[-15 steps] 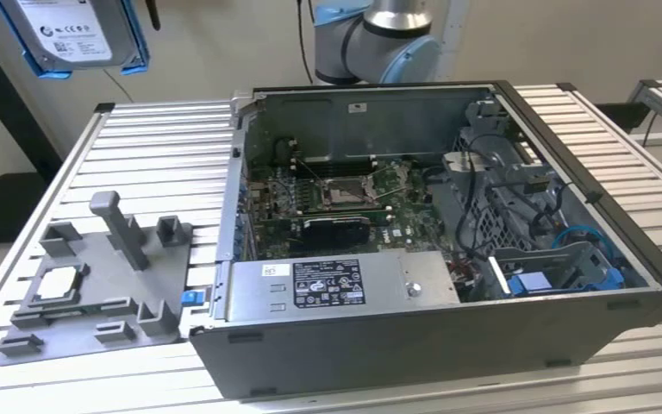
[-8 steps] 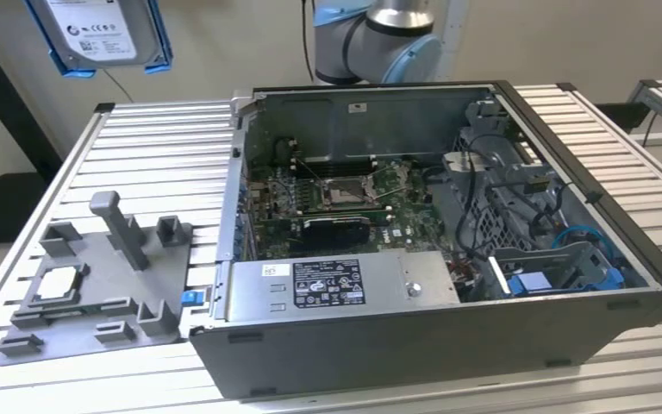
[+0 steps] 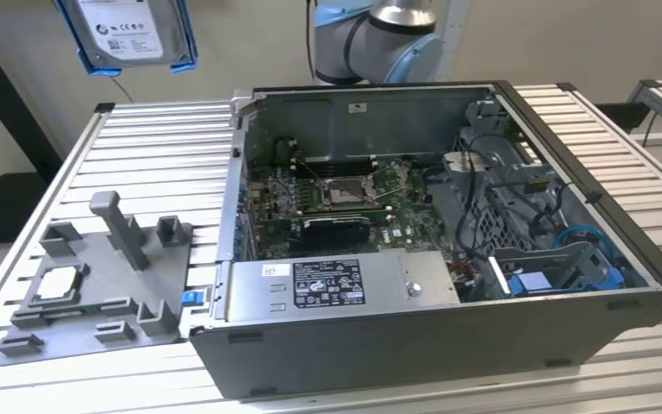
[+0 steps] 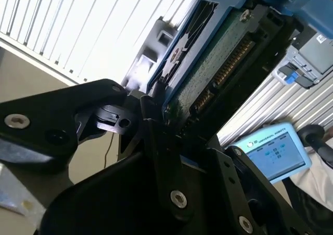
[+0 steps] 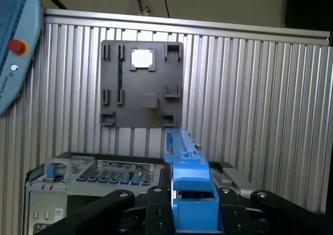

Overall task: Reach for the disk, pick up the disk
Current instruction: 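Pick up the disk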

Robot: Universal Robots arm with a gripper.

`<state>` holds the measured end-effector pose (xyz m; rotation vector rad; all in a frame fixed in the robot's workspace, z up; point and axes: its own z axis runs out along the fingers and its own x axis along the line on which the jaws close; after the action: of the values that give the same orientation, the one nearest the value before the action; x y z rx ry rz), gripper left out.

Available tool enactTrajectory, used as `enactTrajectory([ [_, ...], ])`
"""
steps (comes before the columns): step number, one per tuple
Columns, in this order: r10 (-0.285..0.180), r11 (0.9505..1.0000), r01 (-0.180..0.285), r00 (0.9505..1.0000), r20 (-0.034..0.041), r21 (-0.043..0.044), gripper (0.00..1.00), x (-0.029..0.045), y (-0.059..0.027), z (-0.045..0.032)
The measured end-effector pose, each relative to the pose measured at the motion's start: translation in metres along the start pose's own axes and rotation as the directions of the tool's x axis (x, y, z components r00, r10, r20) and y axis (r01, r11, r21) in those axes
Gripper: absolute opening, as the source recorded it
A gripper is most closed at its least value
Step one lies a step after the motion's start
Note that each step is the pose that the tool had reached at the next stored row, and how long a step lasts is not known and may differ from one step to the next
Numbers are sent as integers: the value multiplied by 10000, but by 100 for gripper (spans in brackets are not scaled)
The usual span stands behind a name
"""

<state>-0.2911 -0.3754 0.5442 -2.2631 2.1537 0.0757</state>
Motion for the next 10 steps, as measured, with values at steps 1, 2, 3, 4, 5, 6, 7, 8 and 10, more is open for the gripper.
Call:
enactTrajectory([
  [1,0,10000,0,10000,0,-2,0,2,-37,-1],
  [2,0,10000,0,10000,0,-4,0,3,-74,-2],
  [3,1,10000,-1,10000,0,-4,0,5,-108,-3],
  [4,1,10000,-1,10000,0,-6,0,7,-144,-4],
  [5,1,10000,-1,10000,0,-7,0,8,-181,-4],
  [6,0,10000,0,10000,0,-9,0,11,-217,-5],
  [7,0,10000,0,10000,0,-10,0,12,-253,-6],
  [8,0,10000,0,10000,1,-11,0,14,-289,-7],
  [10,2,10000,-2,10000,1,-14,0,17,-361,-9],
])
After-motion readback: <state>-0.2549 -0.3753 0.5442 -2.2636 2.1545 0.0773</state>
